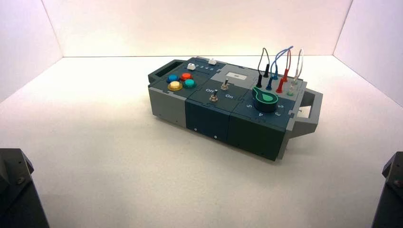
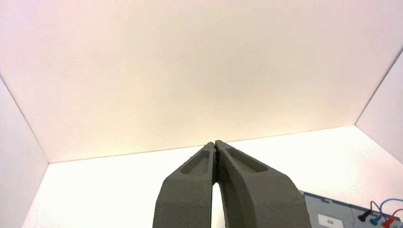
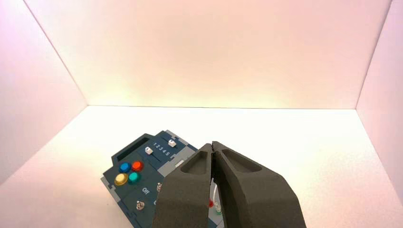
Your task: Move the bottom slider to position 4.
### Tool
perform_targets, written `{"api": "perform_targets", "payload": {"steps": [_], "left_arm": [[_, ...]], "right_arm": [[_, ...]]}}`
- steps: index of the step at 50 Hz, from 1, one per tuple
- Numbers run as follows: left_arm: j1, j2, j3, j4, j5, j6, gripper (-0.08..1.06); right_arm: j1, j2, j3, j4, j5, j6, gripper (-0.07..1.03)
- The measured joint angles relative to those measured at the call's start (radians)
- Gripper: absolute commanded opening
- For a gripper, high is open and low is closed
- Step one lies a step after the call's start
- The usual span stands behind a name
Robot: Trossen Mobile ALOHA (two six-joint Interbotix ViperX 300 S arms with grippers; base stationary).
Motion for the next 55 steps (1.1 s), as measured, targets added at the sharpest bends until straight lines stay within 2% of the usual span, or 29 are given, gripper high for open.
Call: {"api": "perform_targets", "payload": {"steps": [12, 21, 27, 35, 40, 55], "left_arm": [[-0.034, 0.034, 0.0, 0.0, -0.006, -0.005, -0.03], [-0.078, 0.038, 0.0, 0.0, -0.006, -0.038, -0.03], [-0.121, 0.089, -0.012, 0.0, 0.005, -0.043, -0.03], [-0.212, 0.253, -0.066, 0.0, 0.041, -0.046, -0.03], [-0.268, 0.405, -0.115, -0.002, 0.06, -0.054, -0.03], [-0.302, 0.781, -0.279, -0.002, 0.103, -0.06, -0.03]], "right_arm": [[0.0, 0.0, 0.0, -0.002, 0.0, 0.0, -0.02], [0.018, 0.0, 0.0, -0.002, 0.0, 0.0, -0.02], [0.029, 0.0, 0.0, -0.002, 0.0, 0.0, -0.02], [0.032, 0.0, 0.0, -0.002, 0.0, 0.0, -0.02], [0.032, 0.0, 0.0, -0.003, 0.0, 0.0, -0.02], [0.032, 0.0, 0.0, -0.003, 0.002, 0.0, -0.02]]}}
